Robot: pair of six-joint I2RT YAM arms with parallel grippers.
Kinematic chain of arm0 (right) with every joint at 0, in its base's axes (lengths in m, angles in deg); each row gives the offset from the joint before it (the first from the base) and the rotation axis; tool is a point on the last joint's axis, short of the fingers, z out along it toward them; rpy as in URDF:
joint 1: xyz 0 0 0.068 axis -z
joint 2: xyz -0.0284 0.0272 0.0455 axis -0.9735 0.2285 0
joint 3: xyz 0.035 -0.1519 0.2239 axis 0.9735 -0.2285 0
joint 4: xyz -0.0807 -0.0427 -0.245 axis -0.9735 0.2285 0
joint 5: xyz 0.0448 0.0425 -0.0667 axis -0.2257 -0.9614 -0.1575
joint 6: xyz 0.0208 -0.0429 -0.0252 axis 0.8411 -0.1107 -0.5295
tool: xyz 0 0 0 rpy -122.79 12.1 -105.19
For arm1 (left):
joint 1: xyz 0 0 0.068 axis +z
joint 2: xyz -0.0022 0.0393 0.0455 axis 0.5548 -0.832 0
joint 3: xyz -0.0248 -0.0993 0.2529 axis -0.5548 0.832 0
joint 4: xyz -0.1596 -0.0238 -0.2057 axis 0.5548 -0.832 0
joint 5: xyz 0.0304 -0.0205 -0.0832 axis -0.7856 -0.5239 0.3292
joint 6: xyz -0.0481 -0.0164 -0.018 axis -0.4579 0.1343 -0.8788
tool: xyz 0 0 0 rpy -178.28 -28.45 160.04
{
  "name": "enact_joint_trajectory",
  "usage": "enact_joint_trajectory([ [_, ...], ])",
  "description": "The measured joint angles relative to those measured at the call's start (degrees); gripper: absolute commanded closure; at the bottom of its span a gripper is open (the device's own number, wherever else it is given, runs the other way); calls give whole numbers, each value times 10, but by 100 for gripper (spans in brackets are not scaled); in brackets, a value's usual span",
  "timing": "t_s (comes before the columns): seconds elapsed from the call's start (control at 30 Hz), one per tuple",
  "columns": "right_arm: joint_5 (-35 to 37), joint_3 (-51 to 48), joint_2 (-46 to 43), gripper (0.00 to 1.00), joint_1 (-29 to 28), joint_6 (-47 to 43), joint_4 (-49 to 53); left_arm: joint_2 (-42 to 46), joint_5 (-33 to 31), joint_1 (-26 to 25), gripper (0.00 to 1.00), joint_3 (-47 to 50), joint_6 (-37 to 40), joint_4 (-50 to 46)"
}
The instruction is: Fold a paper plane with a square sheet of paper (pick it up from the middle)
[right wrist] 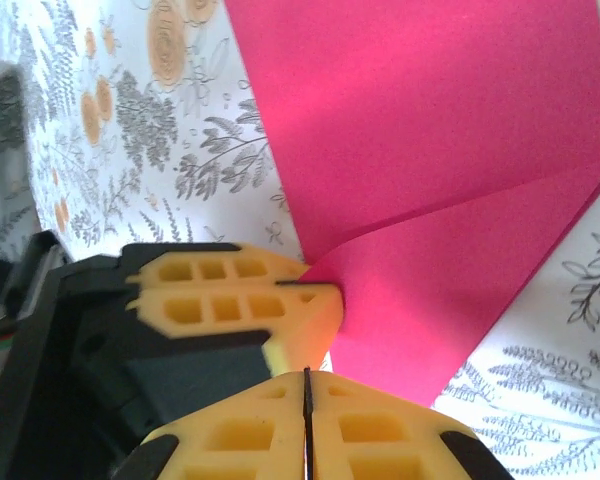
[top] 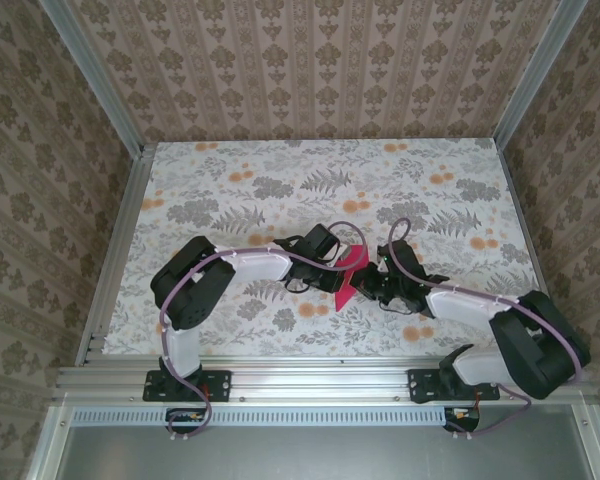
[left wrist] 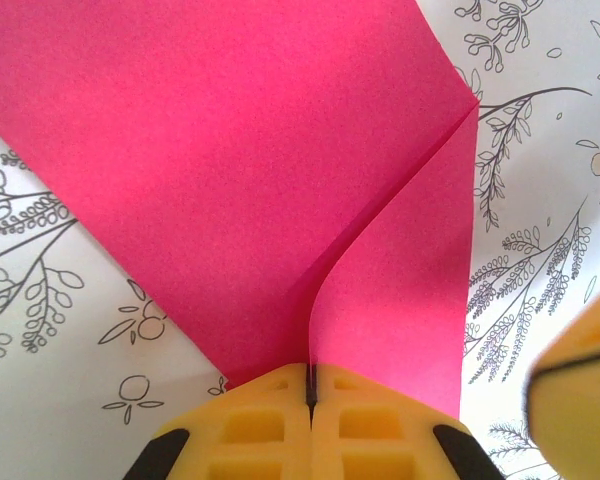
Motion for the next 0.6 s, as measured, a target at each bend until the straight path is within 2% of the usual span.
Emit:
enact_joint_trajectory([
  [0.2, -20, 8, 89, 91, 13, -13, -19, 0, 0, 0, 100, 0, 0, -1],
  [0.6, -44, 31, 60, 89, 73, -59, 11, 0, -2, 0, 100, -3, 0, -7],
])
